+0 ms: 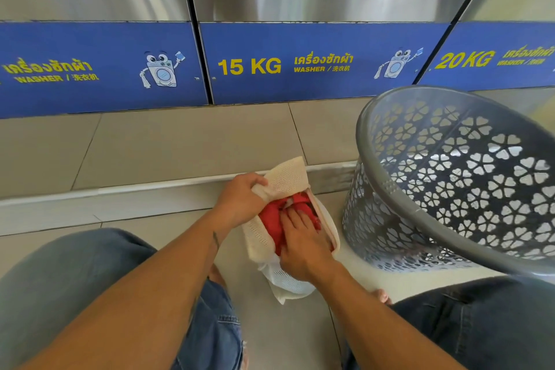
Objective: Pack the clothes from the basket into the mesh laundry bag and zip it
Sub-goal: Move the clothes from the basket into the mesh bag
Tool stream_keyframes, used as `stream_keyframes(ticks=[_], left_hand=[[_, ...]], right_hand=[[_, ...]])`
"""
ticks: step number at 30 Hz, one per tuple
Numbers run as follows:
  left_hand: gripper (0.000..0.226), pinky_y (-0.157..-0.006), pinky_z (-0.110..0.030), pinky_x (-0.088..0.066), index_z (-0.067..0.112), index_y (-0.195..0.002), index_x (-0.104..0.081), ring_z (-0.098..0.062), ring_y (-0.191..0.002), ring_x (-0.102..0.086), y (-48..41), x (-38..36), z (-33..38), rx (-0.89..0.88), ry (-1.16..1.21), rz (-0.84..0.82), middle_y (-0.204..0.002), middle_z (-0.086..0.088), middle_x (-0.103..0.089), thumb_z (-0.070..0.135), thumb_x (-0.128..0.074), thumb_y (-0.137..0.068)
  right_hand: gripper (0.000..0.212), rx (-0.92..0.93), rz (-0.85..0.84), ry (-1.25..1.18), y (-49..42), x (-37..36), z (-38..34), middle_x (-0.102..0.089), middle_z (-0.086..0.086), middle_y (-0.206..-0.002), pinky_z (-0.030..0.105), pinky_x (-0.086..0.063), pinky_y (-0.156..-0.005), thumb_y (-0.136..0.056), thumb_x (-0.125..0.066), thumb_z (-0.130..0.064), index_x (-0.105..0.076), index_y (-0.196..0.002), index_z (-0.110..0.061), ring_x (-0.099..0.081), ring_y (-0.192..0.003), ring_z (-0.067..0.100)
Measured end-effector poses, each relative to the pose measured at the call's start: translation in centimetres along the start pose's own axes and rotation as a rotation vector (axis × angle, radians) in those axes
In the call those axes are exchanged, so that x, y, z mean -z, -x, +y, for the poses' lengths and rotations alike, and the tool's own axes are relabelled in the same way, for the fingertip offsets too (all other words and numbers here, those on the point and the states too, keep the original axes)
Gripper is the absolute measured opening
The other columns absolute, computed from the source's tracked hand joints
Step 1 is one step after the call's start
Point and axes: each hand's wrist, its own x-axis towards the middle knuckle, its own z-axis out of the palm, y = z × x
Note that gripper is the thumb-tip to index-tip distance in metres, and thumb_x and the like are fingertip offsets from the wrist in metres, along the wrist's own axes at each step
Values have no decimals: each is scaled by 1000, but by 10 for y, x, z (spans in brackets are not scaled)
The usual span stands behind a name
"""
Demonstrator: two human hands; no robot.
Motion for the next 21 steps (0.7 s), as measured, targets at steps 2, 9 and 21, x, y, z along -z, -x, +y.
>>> stream_keyframes(ticks=[2,9,21], left_hand=[[40,-67,-27,-48,27,-114,-64,-16,-76,-61,-1,0,1,8,24,-4,-101,1,-64,5,-53,-82],[54,-72,-35,-54,28,-117,-61,-21,-87,-64,-4,10,-3,54,95,22,-109,-4,-64,-4,-41,-79],[36,-81,-33,-47,29,-125,-53,-16,-97,-60,10,-9,-6,-23,-66,-122,-112,4,-64,34,-53,-90]], right_hand=[[85,-41,-63,31,1,-7,4,-9,2,-169,57,-13,-124,-90,-46,-42,-7,-161,-17,-4,-156,25],[87,-121,-127,-42,-12,4,5,-12,1,-168,59,-14,-123,-83,-46,-45,-13,-160,-21,-6,-156,25],[59,158,115,29,21,-1,-1,-39,-1,-151,55,-40,-109,-85,-58,-27,-45,-143,-30,-36,-140,31]])
